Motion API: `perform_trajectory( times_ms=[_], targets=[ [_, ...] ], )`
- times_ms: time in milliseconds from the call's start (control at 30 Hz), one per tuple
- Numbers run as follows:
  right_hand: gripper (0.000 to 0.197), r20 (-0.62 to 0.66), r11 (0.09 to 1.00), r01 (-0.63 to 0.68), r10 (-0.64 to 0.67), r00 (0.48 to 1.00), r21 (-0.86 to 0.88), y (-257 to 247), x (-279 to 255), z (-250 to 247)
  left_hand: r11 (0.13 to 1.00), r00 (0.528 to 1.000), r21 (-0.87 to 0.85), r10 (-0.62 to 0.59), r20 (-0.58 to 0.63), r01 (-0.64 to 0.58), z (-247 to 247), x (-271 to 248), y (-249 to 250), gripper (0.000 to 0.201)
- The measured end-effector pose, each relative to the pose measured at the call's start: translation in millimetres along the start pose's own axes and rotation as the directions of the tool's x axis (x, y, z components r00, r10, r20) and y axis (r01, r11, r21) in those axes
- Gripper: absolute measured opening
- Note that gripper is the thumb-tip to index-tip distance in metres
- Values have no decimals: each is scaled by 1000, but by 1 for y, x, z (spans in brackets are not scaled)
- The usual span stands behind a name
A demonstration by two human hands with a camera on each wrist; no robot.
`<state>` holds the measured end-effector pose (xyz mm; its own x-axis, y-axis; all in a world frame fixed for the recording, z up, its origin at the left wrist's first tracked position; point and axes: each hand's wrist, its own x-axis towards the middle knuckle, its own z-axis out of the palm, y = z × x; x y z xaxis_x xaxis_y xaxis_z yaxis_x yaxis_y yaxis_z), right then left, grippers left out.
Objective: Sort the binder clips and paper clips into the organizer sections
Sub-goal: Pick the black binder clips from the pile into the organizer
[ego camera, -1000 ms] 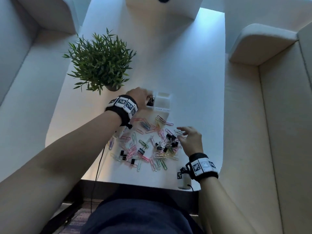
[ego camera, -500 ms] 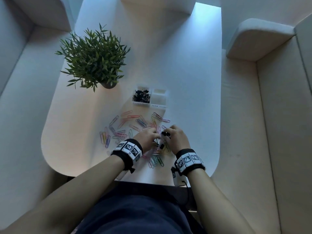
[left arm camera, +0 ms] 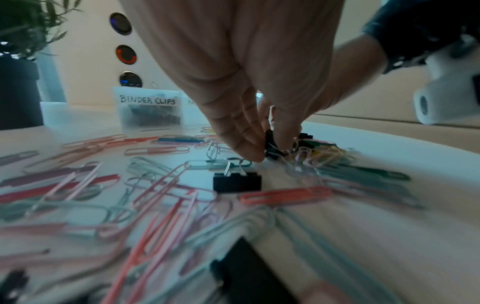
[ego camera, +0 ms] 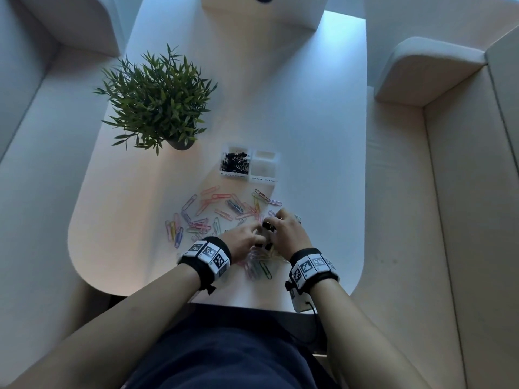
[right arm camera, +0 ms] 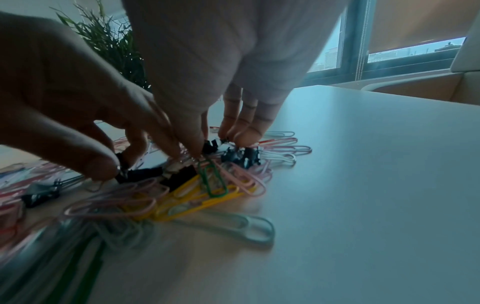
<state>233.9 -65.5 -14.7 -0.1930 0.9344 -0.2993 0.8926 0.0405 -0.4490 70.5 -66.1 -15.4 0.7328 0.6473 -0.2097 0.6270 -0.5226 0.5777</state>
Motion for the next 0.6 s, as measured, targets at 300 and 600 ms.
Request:
perform_trajectory(
  times_ms=[300,600],
  targets=[
    [11,6,998,48,-48,999,-35,-4,4,-2,998,998,54,34,-43,-32,-2,-1,1,7],
    [8,-93,995,92,-88,992,45,0,0,3,994,992,99,57,-115,-45,4,-11,-19,17]
  ],
)
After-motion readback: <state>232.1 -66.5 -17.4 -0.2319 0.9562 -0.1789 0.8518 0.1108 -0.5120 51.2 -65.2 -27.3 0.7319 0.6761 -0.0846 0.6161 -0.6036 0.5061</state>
